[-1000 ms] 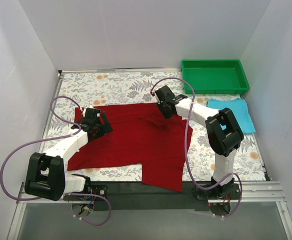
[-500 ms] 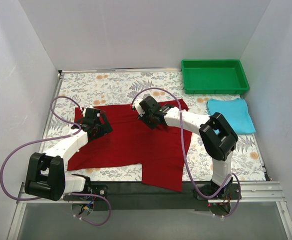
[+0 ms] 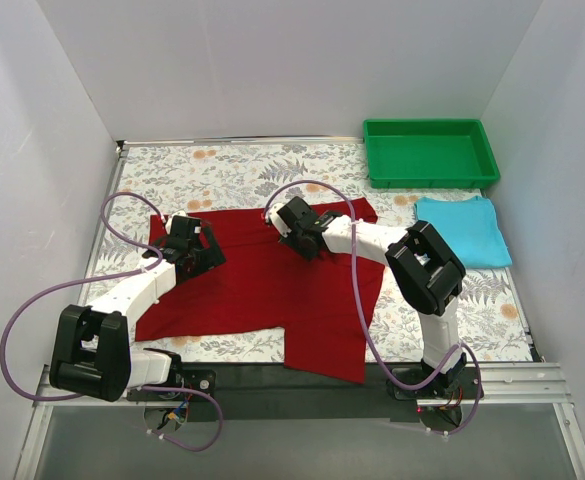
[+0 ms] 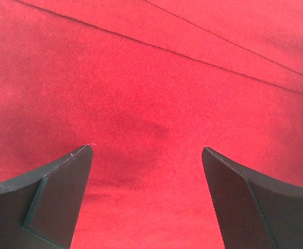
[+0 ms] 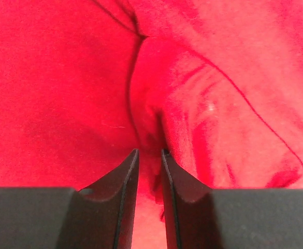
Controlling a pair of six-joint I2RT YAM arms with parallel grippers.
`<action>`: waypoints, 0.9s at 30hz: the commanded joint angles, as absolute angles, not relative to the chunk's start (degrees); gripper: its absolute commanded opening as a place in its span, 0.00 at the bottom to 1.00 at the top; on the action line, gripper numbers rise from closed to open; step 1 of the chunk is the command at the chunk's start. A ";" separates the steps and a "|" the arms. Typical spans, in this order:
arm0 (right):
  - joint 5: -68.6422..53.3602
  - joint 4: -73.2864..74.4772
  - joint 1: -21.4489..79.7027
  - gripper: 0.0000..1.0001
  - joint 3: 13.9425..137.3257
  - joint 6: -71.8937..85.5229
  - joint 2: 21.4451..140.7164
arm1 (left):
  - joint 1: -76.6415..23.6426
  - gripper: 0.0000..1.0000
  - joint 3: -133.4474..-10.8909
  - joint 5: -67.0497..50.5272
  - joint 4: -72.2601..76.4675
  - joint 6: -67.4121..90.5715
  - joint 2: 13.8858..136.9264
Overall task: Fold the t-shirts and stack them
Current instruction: Fold the tshirt
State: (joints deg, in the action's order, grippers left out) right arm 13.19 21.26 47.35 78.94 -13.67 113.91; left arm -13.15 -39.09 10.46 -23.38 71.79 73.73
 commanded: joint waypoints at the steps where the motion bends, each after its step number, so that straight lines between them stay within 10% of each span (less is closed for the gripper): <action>1: 16.08 20.57 47.11 0.27 81.12 -14.85 113.73 | -13.27 0.80 -40.60 10.72 -22.85 71.28 73.65; 15: 16.26 20.57 46.49 0.25 80.86 -15.21 115.14 | -13.27 0.80 -40.52 10.63 -22.94 71.10 74.00; 27: 15.39 21.00 46.32 0.01 80.86 -15.29 114.00 | -13.27 0.80 -40.69 10.55 -22.94 71.10 74.18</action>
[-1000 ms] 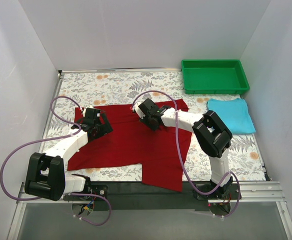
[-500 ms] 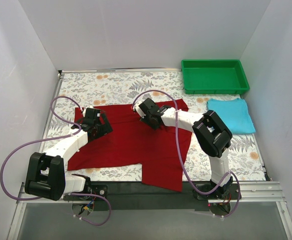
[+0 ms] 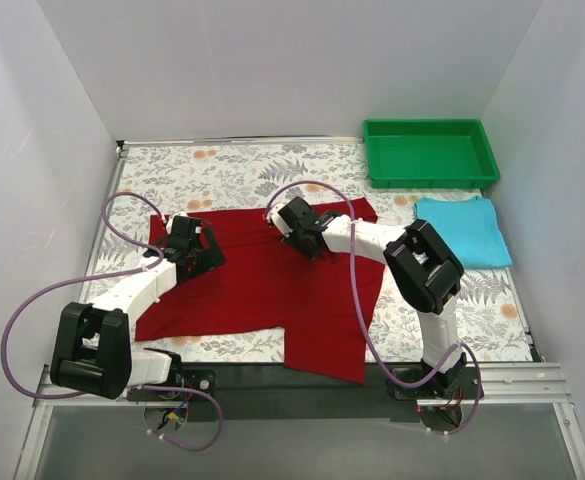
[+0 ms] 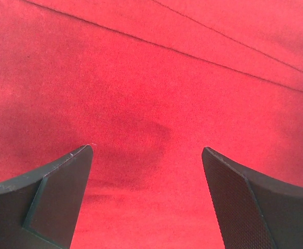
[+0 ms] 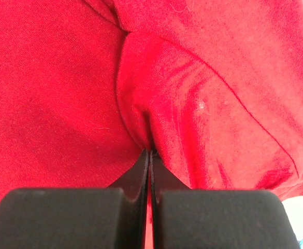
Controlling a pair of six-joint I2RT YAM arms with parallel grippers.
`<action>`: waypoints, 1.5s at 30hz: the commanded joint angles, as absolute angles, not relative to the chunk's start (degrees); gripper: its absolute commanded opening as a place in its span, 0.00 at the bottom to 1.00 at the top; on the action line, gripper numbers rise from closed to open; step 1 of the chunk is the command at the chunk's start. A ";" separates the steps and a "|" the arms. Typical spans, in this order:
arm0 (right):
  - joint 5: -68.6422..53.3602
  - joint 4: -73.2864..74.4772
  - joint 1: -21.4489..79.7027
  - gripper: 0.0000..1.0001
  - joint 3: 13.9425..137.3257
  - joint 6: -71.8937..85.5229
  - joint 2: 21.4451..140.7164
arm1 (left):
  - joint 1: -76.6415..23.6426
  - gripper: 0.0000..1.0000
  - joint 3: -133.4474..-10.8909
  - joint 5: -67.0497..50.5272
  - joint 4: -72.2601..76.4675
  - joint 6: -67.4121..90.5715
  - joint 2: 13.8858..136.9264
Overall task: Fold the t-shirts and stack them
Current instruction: Fold the tshirt
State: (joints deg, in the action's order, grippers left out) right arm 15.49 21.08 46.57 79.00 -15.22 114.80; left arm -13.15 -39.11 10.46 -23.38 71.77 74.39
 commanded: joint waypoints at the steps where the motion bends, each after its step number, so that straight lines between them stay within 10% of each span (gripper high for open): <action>1: 15.03 21.18 46.32 0.01 80.95 -15.21 113.30 | -13.27 0.80 -40.61 10.55 -22.94 71.10 74.35; 29: -6.85 36.47 46.32 0.01 90.26 5.70 113.55 | -13.27 0.80 -40.87 9.05 -23.03 70.84 75.41; 37: -8.96 36.39 45.18 0.37 91.59 7.56 113.47 | -13.27 0.80 -41.04 4.85 -22.41 71.19 74.97; 45: -8.43 31.30 34.47 0.43 77.21 9.49 98.29 | -18.89 0.80 -50.00 -5.09 -22.41 77.86 78.13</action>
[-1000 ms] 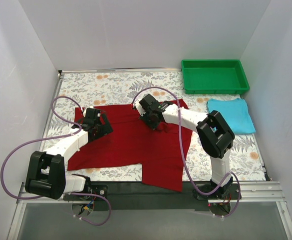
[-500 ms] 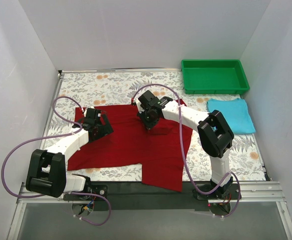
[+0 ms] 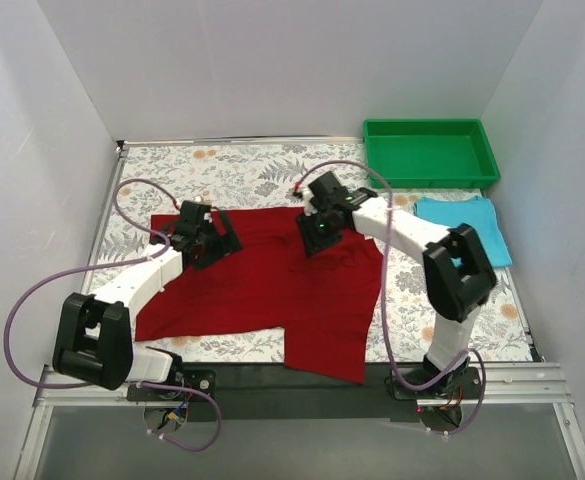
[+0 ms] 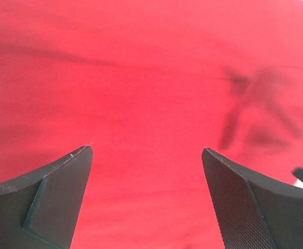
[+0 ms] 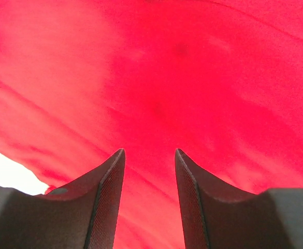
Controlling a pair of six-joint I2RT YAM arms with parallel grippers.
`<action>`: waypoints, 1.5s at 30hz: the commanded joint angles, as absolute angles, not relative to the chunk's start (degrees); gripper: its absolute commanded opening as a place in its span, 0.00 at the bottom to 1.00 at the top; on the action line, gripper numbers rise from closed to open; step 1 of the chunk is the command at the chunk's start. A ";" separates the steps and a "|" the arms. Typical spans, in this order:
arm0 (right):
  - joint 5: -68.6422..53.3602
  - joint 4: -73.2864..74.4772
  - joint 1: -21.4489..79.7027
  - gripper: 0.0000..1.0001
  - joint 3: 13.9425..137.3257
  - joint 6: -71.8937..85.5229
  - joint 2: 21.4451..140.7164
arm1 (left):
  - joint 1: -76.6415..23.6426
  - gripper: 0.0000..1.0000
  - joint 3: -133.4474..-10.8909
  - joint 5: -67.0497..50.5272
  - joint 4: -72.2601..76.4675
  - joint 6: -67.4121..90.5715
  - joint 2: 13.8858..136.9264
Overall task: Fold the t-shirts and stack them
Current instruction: Fold the tshirt
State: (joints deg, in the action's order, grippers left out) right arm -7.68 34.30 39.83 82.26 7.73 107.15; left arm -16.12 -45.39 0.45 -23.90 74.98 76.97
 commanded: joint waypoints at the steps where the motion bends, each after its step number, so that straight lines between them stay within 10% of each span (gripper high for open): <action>1: -9.05 30.42 33.06 0.42 74.82 10.01 96.87 | -20.72 0.80 -52.36 -5.53 -22.24 79.00 79.09; 14: -19.95 7.30 18.90 0.31 47.47 13.97 84.99 | -30.67 0.62 -62.66 -5.01 -19.60 81.56 96.67; 35: -23.46 -2.46 16.08 0.24 43.51 14.59 92.64 | -35.24 0.28 -66.09 -0.88 -19.78 81.04 106.17; 45: -24.43 -0.09 15.73 0.01 43.41 14.94 90.09 | -35.33 0.18 -66.27 -0.70 -20.57 81.04 106.35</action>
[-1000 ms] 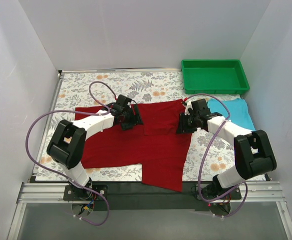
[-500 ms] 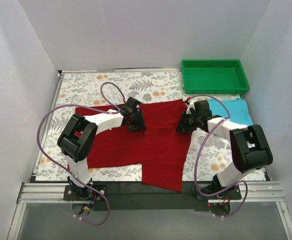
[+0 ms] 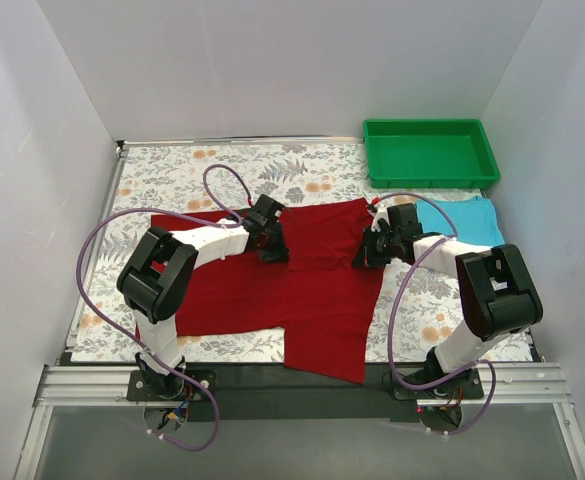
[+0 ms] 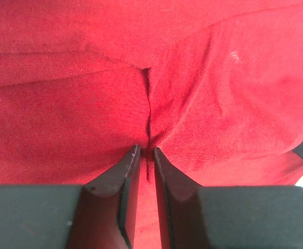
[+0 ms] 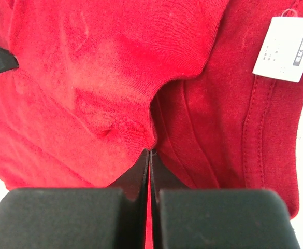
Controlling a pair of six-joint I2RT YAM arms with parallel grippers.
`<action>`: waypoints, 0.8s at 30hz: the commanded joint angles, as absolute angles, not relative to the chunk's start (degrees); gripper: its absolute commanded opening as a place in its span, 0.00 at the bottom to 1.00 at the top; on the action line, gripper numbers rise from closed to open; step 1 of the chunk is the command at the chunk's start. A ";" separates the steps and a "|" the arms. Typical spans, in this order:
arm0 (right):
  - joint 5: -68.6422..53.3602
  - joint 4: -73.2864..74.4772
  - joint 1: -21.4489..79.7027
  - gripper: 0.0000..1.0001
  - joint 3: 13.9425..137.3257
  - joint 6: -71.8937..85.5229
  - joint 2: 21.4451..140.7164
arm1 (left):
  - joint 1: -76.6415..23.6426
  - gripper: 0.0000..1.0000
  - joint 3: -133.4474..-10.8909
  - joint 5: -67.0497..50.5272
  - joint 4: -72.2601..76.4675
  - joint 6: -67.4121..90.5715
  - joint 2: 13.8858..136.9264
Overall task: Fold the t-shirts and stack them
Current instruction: Fold the tshirt
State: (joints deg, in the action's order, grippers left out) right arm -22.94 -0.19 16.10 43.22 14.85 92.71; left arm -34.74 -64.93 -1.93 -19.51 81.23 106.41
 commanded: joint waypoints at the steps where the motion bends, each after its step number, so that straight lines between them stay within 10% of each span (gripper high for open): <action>1: -24.35 1.83 15.56 0.01 43.68 15.12 89.83 | -35.33 0.17 -66.36 -0.70 -20.74 80.95 106.26; 24: -25.84 17.84 13.62 0.01 50.71 14.94 90.53 | -35.33 0.07 -72.24 2.64 -30.14 78.22 105.38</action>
